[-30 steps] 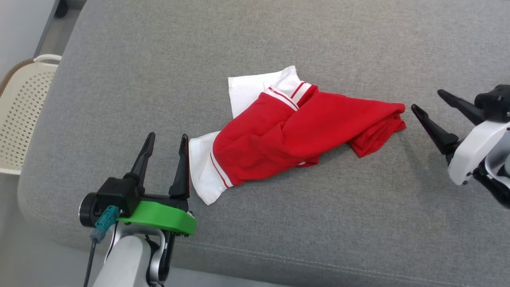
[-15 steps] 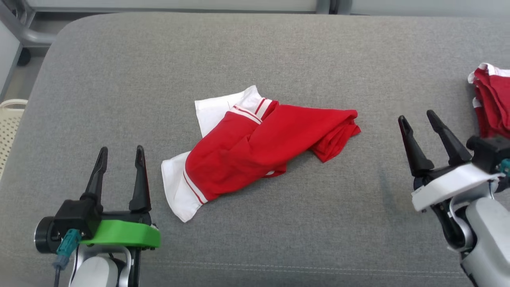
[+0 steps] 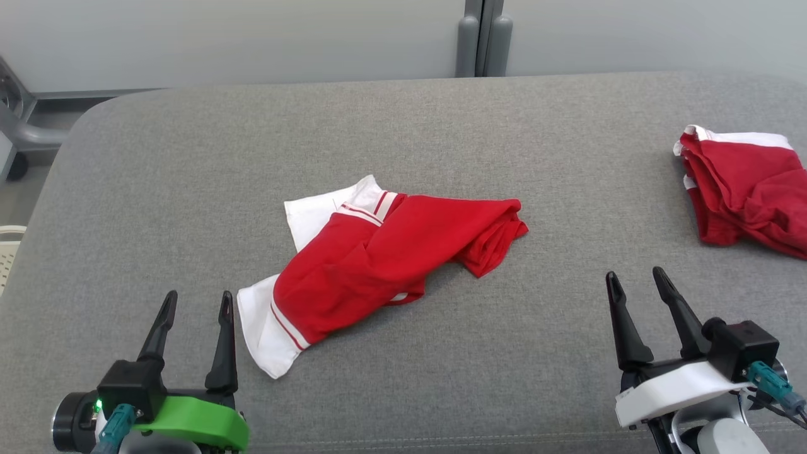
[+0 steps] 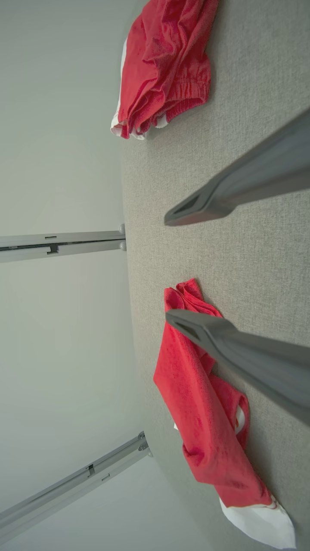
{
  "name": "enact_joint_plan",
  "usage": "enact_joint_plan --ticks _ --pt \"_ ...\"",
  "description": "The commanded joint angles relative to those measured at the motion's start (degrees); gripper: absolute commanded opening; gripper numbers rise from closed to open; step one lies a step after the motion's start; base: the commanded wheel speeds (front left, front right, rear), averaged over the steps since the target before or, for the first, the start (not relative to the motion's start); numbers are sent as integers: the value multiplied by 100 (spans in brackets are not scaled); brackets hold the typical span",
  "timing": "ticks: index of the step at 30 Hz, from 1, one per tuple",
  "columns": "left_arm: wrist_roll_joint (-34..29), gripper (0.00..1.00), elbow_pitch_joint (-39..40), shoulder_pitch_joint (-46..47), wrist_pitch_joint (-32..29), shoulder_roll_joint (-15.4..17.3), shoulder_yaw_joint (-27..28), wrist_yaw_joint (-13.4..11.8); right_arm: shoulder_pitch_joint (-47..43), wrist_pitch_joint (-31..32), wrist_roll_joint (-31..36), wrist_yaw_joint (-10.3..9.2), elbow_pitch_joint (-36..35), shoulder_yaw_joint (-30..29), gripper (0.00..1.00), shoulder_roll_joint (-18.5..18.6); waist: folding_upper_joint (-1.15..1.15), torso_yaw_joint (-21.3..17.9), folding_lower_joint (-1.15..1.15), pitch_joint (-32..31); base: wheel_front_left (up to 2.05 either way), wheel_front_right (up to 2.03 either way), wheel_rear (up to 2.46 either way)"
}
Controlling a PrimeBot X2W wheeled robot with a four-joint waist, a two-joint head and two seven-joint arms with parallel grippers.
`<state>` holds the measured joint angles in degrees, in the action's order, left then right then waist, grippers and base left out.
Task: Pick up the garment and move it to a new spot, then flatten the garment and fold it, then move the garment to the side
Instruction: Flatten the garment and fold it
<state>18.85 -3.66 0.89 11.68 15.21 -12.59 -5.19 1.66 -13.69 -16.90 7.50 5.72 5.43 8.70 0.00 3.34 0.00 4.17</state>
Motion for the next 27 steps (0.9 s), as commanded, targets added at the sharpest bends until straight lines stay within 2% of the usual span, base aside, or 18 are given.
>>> enact_joint_plan --ticks 1,10,19,27 --pt "-16 100 34 -128 -36 51 -4 -1 -146 55 68 -3 -65 -48 100 -53 0 -127 0 -182 0 0 0" --pt "91 100 162 -418 -185 67 8 -141 -612 329 251 -3 -427 -262 100 -299 0 -181 0 -414 0 0 0" --pt "143 100 245 -390 -190 54 57 -237 -703 482 273 -3 -581 -275 100 -366 0 -142 0 -408 0 0 0" --pt "135 100 239 -249 -181 22 -25 -233 -674 846 335 -3 -468 93 100 -232 0 -10 0 -401 0 0 0"
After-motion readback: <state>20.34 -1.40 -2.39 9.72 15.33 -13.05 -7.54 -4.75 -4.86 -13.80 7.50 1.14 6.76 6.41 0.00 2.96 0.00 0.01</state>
